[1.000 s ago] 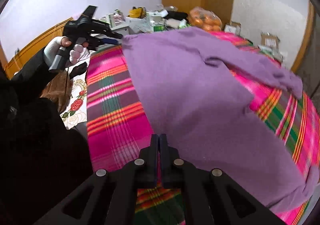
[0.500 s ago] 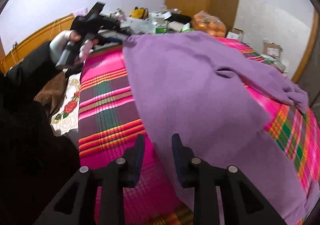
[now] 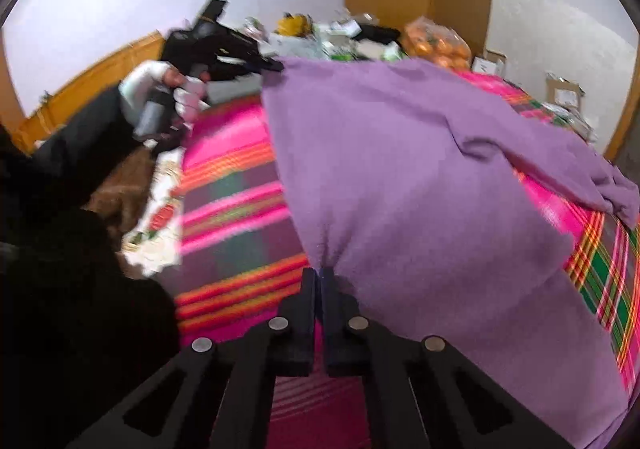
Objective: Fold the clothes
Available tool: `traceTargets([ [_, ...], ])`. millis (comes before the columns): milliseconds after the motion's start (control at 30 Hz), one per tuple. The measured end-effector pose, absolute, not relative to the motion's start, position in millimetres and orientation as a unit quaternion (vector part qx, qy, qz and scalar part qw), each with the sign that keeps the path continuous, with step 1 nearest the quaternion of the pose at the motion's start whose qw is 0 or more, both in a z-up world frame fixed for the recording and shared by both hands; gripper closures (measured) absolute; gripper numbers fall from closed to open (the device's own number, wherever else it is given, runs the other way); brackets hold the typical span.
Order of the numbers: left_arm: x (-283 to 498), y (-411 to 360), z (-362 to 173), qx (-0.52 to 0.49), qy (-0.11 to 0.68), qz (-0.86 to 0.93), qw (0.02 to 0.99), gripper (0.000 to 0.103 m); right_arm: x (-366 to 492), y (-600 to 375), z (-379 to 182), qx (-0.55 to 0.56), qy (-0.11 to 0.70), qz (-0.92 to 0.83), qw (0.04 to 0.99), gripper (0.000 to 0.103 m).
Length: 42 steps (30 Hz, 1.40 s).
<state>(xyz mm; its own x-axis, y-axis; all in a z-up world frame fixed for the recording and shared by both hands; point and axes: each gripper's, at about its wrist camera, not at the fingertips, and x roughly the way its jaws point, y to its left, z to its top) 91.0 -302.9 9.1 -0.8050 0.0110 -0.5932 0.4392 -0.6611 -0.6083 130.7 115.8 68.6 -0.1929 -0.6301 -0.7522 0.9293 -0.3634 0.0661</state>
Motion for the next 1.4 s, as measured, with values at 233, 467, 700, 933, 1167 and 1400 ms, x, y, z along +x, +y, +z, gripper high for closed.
traceTargets([
  [233,88.0,-307.7,-3.8,0.337,0.377,-0.851,0.141,0.096,126.8,116.1,65.9,0.38,0.184,-0.718,0.553,0.101],
  [467,93.0,-312.7,-12.8,0.345,0.386,-0.846,0.129,0.094,117.2,120.1,59.6,0.4,0.173,-0.716,0.546,0.098],
  [700,101.7,-313.0,-12.1,0.338,0.39,-0.847,0.122,0.094,92.9,133.6,68.3,0.387,0.115,-0.76,0.509,0.089],
  [933,102.5,-313.0,-9.0,0.33,0.382,-0.855,0.122,0.096,62.3,139.3,52.9,0.429,0.08,-0.788,0.433,0.087],
  [1167,106.8,-316.3,-15.3,0.328,0.386,-0.852,0.13,0.098,41.9,146.2,52.9,0.442,0.048,-0.801,0.402,0.087],
  [1400,105.5,-322.1,-14.5,0.322,0.388,-0.852,0.144,0.099,30.8,124.8,64.9,0.427,0.051,-0.798,0.422,0.084],
])
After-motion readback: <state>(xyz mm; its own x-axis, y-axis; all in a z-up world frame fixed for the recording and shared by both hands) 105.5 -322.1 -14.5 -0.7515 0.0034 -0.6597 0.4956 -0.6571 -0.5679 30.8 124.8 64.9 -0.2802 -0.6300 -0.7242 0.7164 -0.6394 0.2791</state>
